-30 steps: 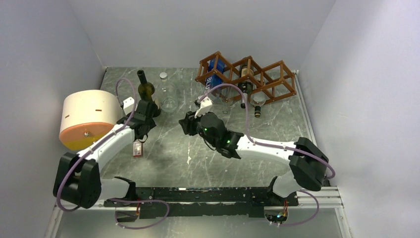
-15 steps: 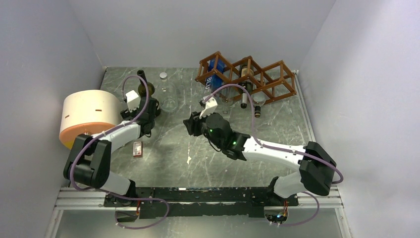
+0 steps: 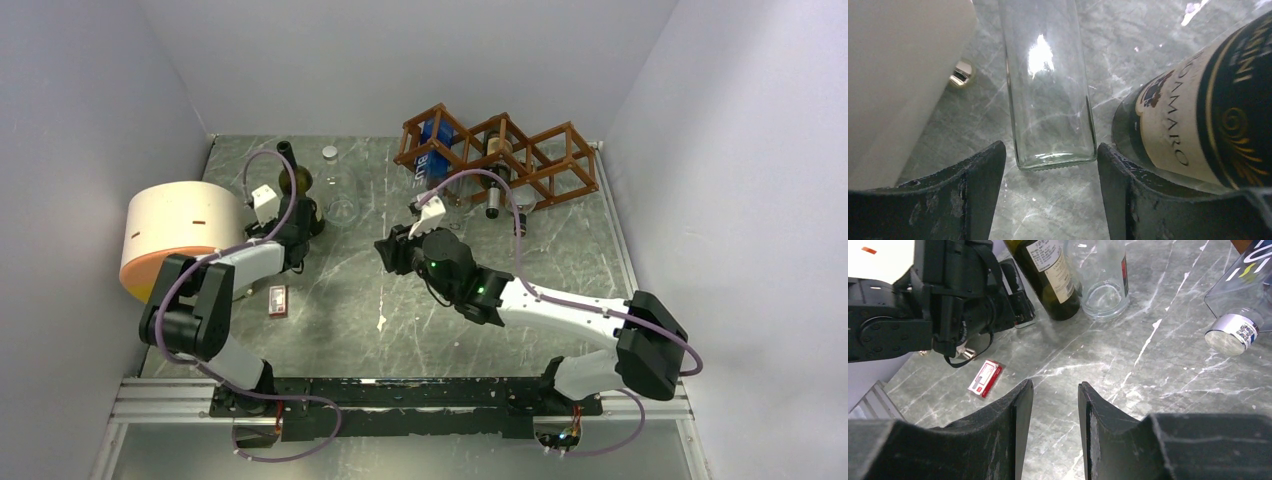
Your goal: Put the wine bottle on the wine rack
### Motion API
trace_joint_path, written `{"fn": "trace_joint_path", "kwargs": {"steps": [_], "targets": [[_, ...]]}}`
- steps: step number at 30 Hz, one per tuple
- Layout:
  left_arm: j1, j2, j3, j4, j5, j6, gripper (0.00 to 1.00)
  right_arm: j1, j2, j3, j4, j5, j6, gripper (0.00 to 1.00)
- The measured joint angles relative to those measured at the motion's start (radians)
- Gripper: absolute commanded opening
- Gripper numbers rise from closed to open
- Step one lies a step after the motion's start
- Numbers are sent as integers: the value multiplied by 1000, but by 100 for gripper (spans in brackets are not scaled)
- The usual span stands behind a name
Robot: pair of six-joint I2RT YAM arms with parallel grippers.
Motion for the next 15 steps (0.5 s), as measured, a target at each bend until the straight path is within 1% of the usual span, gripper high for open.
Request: {"fn": "trace_joint_path", "kwargs": {"steps": [5, 7, 9, 12, 15], "targets": [[3, 39, 3, -1, 16, -17, 69, 0, -19, 0, -18, 2, -10, 42], [7, 42, 3, 2, 19, -19, 66, 0, -27, 0, -23, 5, -12, 42], [14, 46, 3, 6, 24, -24, 63, 0, -36, 0, -30, 10, -15, 42], [20, 53, 5, 11, 26, -27, 52, 0, -45, 0, -34, 16, -17, 42], [22, 59, 14, 6, 26, -34, 46, 0, -50, 0, -35, 19, -19, 42]]}}
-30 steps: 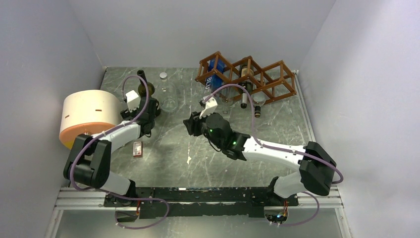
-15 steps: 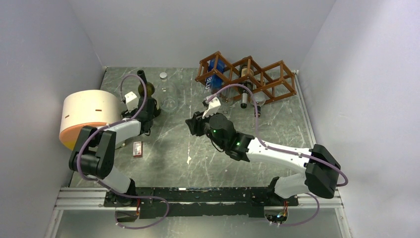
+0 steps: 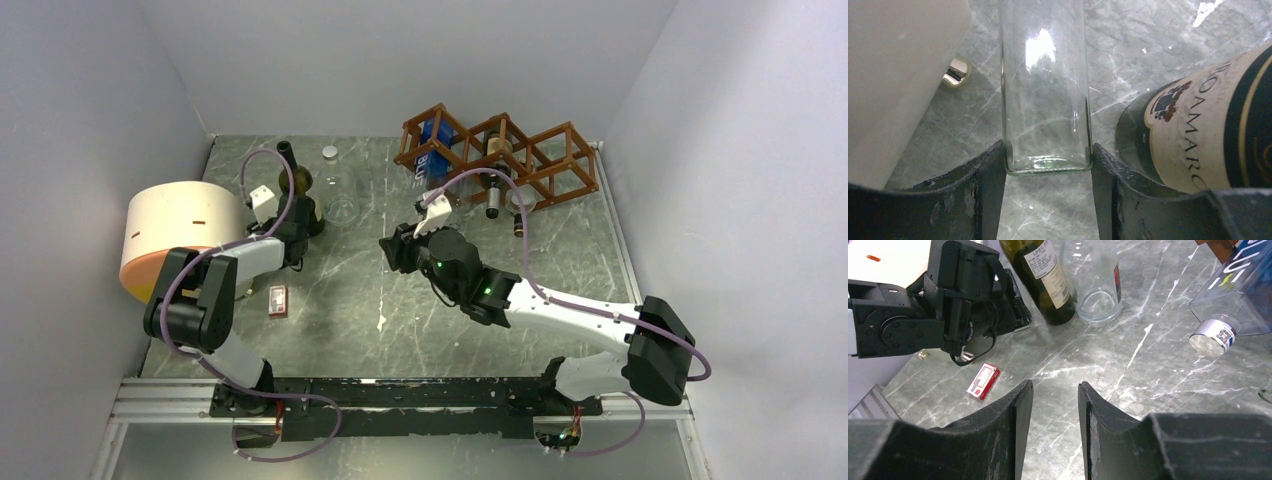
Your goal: Put the wine bottle on the wine rack
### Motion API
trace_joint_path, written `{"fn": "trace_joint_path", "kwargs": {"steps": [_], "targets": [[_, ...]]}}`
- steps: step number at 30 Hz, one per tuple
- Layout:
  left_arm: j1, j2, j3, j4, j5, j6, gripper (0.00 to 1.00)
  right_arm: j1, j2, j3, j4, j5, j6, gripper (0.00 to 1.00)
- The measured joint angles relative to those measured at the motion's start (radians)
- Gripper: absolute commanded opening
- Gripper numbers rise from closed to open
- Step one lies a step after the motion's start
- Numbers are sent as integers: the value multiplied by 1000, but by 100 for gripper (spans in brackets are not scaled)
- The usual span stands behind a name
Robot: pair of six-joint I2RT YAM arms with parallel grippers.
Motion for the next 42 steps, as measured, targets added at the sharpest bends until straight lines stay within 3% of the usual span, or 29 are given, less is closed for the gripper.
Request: {"fn": "trace_joint_path", "kwargs": {"steps": [6, 13, 17, 20, 24, 28, 36, 42], "targets": [[-38, 3, 28, -69, 1, -47, 47, 0, -1, 0, 0, 1, -4, 42], [-222, -101, -24, -205, 44, -195, 49, 0, -2, -2, -1, 4, -8, 42], [-326, -167, -53, -311, 55, -307, 55, 0, -13, -17, 0, 6, -10, 42], [-399, -188, -53, -388, 52, -404, 65, 0, -19, -22, -2, 8, -10, 42], [-444, -193, -53, -452, 92, -482, 91, 0, -29, -26, -2, 10, -10, 42], [-456, -177, -50, -521, 114, -509, 100, 0, -34, -28, -2, 14, -10, 42], [-435, -159, 13, -540, 93, -448, 98, 0, -46, -29, -3, 26, -10, 42], [-346, -149, 19, -488, 73, -344, 85, 0, -47, -29, -5, 28, -13, 42]]}}
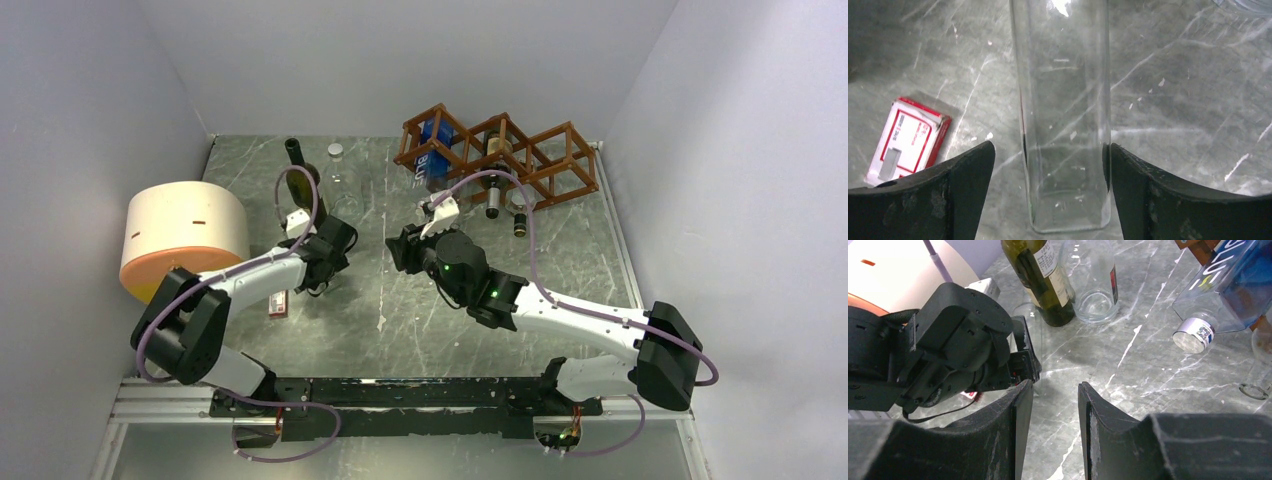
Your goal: Put the wine bottle on the wine rack
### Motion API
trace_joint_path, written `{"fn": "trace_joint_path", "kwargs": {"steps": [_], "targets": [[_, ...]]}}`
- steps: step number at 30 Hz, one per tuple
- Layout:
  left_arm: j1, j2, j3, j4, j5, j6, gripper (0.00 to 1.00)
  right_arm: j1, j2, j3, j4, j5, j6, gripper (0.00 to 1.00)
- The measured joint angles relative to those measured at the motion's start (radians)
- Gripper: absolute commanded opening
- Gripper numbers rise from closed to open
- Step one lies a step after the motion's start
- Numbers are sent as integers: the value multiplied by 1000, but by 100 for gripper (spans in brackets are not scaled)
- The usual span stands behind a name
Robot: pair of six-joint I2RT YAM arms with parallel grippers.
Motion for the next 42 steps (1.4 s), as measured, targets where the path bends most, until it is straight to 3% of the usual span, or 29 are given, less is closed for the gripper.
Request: {"fn": "trace_joint_path", "kwargs": {"steps": [5, 10, 14, 27, 37, 42], "targets": [[23, 59, 13, 51, -5, 74, 74, 0, 0, 0, -1, 5, -2, 42], [34, 108, 14, 93, -6, 115, 48, 0, 0, 0, -1, 6, -2, 42], [38, 106, 15, 87, -18, 114, 35, 0, 0, 0, -2, 7, -3, 42], [11, -217, 8, -120, 0, 55, 22, 0, -13, 0, -34, 10, -6, 42], [2, -410, 69, -341, 270, 161, 22, 0, -56, 44, -105, 14, 0, 45], [-4, -430, 73, -354, 477, 271, 21, -1, -56, 88, -173, 12, -12, 48]]}}
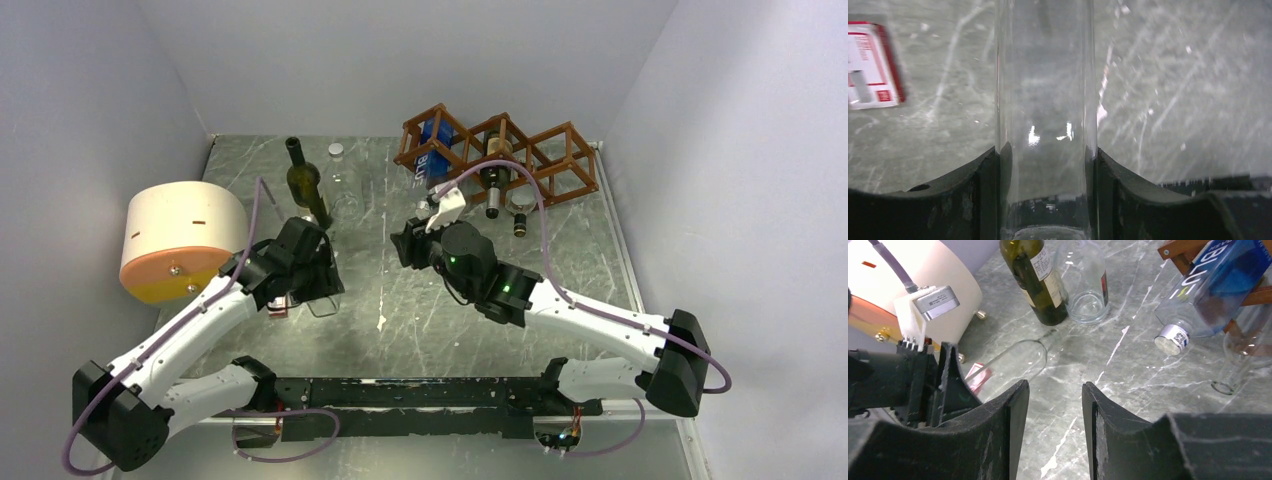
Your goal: Put the wine bottle on the wine rack
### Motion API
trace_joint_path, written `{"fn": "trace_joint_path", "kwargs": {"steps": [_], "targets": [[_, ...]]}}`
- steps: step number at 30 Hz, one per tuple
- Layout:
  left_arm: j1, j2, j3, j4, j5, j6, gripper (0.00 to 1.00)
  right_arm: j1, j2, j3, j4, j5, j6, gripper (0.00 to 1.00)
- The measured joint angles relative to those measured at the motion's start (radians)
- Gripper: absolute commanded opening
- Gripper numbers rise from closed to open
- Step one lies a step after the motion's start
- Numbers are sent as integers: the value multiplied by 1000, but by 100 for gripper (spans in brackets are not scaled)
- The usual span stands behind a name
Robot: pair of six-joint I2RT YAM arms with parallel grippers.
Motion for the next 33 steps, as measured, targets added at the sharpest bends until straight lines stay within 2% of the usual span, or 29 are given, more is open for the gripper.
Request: {"fn": "trace_joint_path", "kwargs": {"steps": [6, 12, 20, 25, 29, 33], "targets": [[-5, -36, 65, -35, 180, 150, 21, -5, -37, 15, -74, 27, -45, 54], [-5, -134, 113, 58, 302, 264, 22, -11, -113, 21, -113, 43, -16, 64], [-5, -190, 101, 287, 436, 330, 21, -14, -95, 140, -142, 11, 204, 73], [-5, -205, 74, 475, 488, 343, 21, -14, -89, 165, -124, 30, 345, 75], [-5, -196, 51, 606, 542, 374, 22, -16, -80, 190, -113, 63, 382, 76], [-5, -191, 32, 688, 577, 429, 22, -46, -58, 293, -135, 76, 375, 77]]}}
